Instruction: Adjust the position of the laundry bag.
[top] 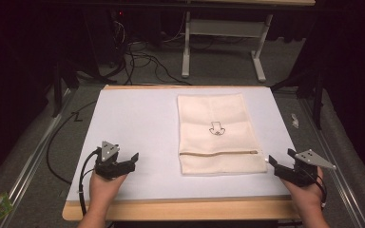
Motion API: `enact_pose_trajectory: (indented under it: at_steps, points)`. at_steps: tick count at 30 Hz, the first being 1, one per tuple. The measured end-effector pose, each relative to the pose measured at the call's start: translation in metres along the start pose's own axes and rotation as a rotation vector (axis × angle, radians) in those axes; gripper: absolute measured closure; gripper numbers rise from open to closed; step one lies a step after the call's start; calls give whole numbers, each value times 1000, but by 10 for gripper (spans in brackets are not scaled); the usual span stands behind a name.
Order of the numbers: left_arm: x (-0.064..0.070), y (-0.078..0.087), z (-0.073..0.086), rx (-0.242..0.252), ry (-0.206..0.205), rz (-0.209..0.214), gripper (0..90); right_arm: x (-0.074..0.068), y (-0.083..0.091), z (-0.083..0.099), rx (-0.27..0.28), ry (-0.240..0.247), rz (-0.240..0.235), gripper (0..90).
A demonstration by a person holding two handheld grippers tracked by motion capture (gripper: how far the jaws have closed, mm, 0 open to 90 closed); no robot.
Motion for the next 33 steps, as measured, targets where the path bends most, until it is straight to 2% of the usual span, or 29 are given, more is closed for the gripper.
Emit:
enact_pose_trajectory:
  at_steps: [3,5,6,7,9,10,12,14,16,17,18,20,22,23,24,25,27,31,32,33]
  points:
    - [5,1,-2,19,-19,14,214,-5,-2,0,-2,7,-6,256]
    - [11,2,-5,48,-28,45,219,-14,-5,2,-12,1,-36,299]
    - [11,2,-5,48,-28,45,226,-14,-5,2,-12,1,-36,299]
    - [13,3,-6,57,-25,50,238,-21,-9,4,-32,-7,-56,360]
    - [14,3,-6,57,-23,53,293,-24,-13,7,-57,-14,-62,409]
    - [16,3,-6,62,-18,59,293,-24,-13,7,-57,-14,-62,409]
    - [20,1,-7,58,-23,63,348,-26,-21,13,-117,-24,-65,449]
    - [24,-1,-6,47,-30,75,369,-26,-30,20,-163,-4,-60,524]
    - [30,-4,-6,42,-58,73,373,-24,-33,21,-177,-5,-52,540]
    - [32,-5,-6,42,-67,75,375,-22,-39,25,-211,-23,-41,582]
    - [36,-6,-6,37,-77,84,375,-21,-41,26,-221,-17,-38,591]
    - [37,-7,-6,34,-79,89,375,-21,-44,29,-239,-16,-40,609]
    - [42,-8,-5,22,-81,100,375,-21,-45,31,-263,-21,-45,786]
    - [43,-8,-5,20,-76,106,375,-20,-45,30,-266,-22,-58,833]
    - [43,-8,-5,20,-76,106,375,-20,-45,30,-266,-22,-58,833]
    - [45,-8,-5,19,-72,114,377,-22,-42,30,-275,-23,-83,877]
    - [49,-8,-6,17,-69,125,378,-23,-41,31,-279,-20,-92,879]
    - [60,-11,-5,5,-63,149,390,-45,-32,34,-291,41,-161,879]
    - [60,-11,-5,5,-63,149,395,-45,-32,34,-291,41,-161,879]
    - [64,-14,-5,1,-65,151,395,-50,-30,34,-292,61,-173,879]
Point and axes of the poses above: each handheld gripper's, and its own axes: y roughly backward along the jaws, z roughly out of its underside, x roughly to its right, the point moved 8 cm from there along -y, roughly forward along the jaws, and after that the axes turned 3 degrees about -y, right-handed, at the moved point
